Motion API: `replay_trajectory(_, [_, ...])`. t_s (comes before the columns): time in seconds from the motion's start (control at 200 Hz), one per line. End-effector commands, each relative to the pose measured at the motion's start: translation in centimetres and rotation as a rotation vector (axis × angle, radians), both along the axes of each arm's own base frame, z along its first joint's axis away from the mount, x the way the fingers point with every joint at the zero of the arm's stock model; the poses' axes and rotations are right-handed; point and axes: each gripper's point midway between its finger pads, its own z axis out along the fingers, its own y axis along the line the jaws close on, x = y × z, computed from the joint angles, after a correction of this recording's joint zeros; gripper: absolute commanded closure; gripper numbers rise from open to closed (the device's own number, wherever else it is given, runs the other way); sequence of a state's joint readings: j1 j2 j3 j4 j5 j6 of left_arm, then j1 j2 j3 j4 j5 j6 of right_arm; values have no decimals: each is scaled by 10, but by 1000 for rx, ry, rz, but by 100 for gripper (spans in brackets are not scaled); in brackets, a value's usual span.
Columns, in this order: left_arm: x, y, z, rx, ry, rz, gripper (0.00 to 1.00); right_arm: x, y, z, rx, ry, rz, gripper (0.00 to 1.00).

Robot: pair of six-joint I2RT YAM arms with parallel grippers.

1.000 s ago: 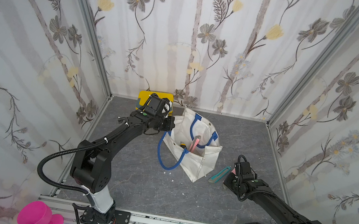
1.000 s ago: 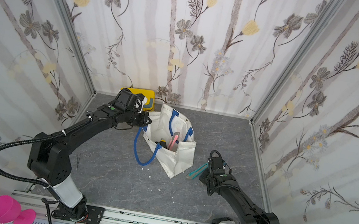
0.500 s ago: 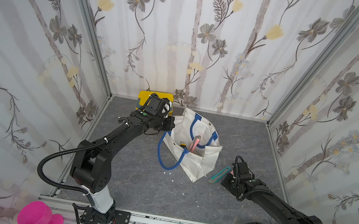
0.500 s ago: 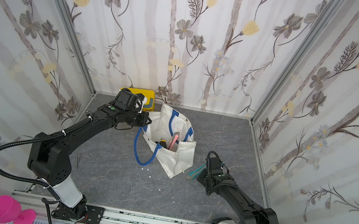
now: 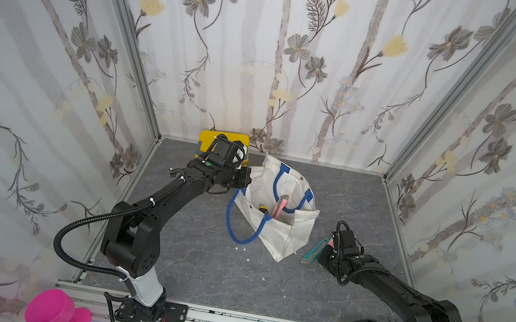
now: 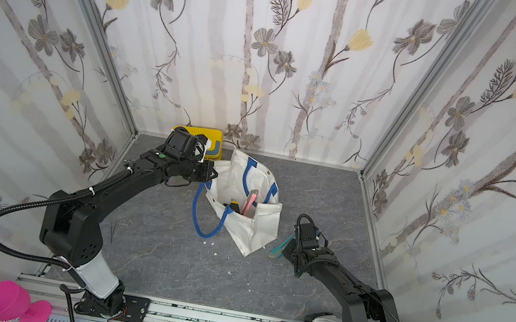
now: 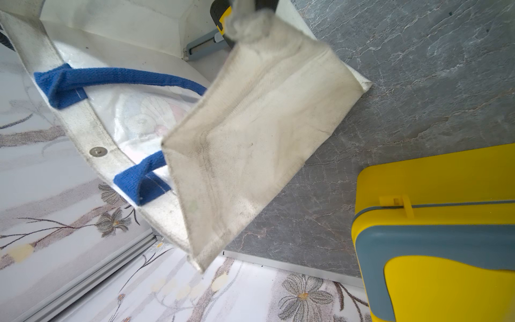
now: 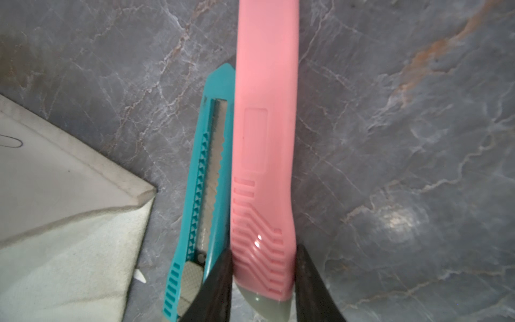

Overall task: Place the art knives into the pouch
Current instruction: Pick up the utility knife at the center of the board.

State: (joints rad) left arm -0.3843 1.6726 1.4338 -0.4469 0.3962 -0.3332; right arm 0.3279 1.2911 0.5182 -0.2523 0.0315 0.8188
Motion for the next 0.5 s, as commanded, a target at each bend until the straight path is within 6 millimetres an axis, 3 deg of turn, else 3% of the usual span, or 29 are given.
replay_trajectory(0.0, [0,-1,4,-6,-13,-7,100,-22,-7,-14,-38,104,4,71])
replay_trajectory(0.385, [0,-1,4,-6,-14,-6,100,-17,-7,-7,-40,75,8,73])
replay_trajectory(0.495, [0,-1,5,-7,-15,-6,100,-16,-6,-8,-41,75,13,78])
